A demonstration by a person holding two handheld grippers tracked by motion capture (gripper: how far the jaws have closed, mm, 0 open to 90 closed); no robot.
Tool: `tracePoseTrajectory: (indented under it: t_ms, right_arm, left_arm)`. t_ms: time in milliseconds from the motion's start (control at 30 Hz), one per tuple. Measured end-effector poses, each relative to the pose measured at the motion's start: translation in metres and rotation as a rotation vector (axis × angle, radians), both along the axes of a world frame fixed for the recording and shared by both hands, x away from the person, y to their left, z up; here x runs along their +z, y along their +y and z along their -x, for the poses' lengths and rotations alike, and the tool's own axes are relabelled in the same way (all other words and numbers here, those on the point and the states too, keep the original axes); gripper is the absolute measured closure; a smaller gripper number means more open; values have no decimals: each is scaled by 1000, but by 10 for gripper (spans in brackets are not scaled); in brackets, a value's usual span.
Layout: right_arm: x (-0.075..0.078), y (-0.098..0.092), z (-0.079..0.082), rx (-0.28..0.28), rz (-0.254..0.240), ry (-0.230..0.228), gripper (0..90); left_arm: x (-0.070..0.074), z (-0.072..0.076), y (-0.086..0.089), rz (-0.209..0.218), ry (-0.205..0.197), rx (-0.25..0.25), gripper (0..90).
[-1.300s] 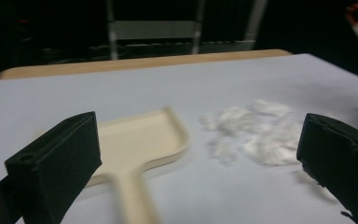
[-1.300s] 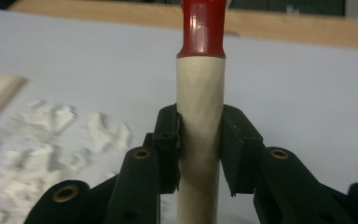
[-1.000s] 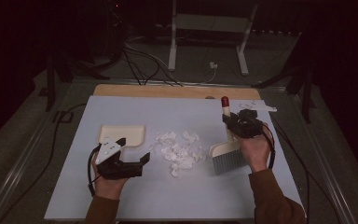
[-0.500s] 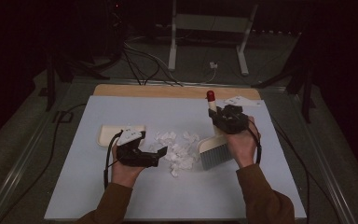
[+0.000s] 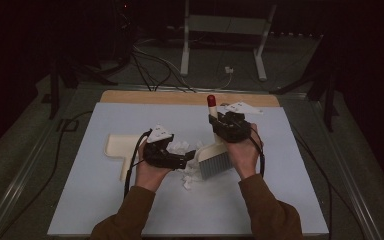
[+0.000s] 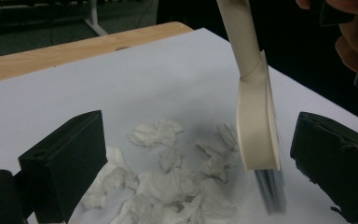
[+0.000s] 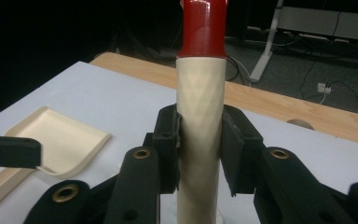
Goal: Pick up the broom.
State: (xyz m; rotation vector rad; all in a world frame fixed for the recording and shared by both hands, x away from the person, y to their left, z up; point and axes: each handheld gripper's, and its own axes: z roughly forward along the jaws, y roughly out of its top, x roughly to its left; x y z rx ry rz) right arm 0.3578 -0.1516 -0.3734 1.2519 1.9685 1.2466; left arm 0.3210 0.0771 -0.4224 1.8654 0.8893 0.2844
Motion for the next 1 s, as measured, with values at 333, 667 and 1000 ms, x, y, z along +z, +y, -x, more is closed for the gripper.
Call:
tracePoseTrajectory:
  t_ms: [333, 667, 1000]
  right_arm:
    - [1, 9, -1, 6, -17, -9, 700]
    - [2, 17, 3, 41, -16, -26, 700]
    - [4, 18, 7, 86, -35, -45, 699]
  left_arm:
    - [-5, -7, -15, -3, 41, -54, 62]
    - [-4, -14, -40, -48, 101, -93, 271]
    - [-11, -23, -41, 7, 199, -160, 641]
